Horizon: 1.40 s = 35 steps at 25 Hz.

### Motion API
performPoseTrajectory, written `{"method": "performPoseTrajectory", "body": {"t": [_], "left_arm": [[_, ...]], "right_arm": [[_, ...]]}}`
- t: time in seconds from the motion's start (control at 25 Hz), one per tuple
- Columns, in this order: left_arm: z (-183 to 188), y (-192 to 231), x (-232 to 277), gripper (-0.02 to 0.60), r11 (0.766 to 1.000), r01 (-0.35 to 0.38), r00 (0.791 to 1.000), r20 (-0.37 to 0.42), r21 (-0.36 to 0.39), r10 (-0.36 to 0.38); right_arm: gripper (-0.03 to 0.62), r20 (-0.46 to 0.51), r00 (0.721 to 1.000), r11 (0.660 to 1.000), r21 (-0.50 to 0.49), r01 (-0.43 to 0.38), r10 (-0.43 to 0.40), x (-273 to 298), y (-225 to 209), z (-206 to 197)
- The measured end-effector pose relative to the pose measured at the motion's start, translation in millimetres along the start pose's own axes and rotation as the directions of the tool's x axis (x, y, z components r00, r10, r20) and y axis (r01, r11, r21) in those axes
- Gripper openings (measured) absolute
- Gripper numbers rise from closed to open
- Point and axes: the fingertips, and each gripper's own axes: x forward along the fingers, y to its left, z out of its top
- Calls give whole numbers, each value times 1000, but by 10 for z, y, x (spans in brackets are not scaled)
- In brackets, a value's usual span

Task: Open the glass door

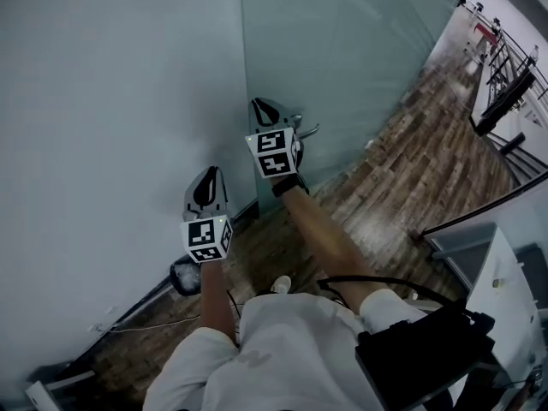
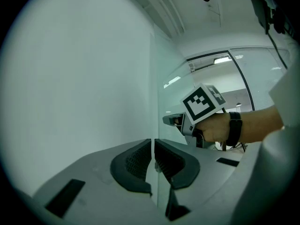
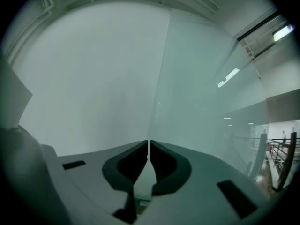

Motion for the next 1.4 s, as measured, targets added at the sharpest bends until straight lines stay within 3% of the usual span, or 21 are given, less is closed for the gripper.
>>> {"method": "performPoseTrajectory", "body": {"t": [0.16, 0.28, 0.4, 0.52, 0.64, 0.88, 1.04, 1.2, 1.28, 1.4], "left_arm": [[135, -171, 81, 23, 998, 56, 998, 17, 0, -56], [227, -440, 234, 23, 991, 131, 991, 23, -9, -131], [278, -922, 482, 23, 969, 248, 968, 24, -10, -248], [350, -1595, 695, 23, 927, 375, 927, 37, -7, -374], [525, -2377, 800, 23, 860, 510, 859, 53, 9, -510], [755, -3944, 664, 23, 671, 740, 668, 74, 39, -741], [841, -4860, 400, 23, 555, 830, 550, 91, 59, -830], [940, -5559, 89, 23, 456, 888, 449, 101, 65, -888], [1035, -5803, -32, 23, 417, 906, 408, 114, 71, -906], [1144, -6030, -130, 23, 397, 916, 386, 131, 66, -913]], "right_arm": [[4, 36, 999, 997, 76, -27, 24, -432, 9, 52], [3, 40, 999, 991, 135, 5, -10, -885, -178, -49], [4, 23, 993, 978, 175, 112, -118, -1395, -577, -228], [4, 0, 965, 943, 209, 258, -264, -2016, -1113, -406], [3, -37, 906, 885, 204, 420, -422, -2735, -1649, -503], [3, -101, 723, 698, 200, 688, -683, -4148, -2400, -675], [5, -107, 594, 569, 191, 799, -798, -5007, -2714, -737], [3, -110, 495, 473, 176, 863, -862, -5652, -2873, -745], [5, -110, 450, 430, 170, 887, -886, -5870, -2931, -696], [5, -113, 404, 384, 159, 909, -908, -6067, -3002, -630]]}}
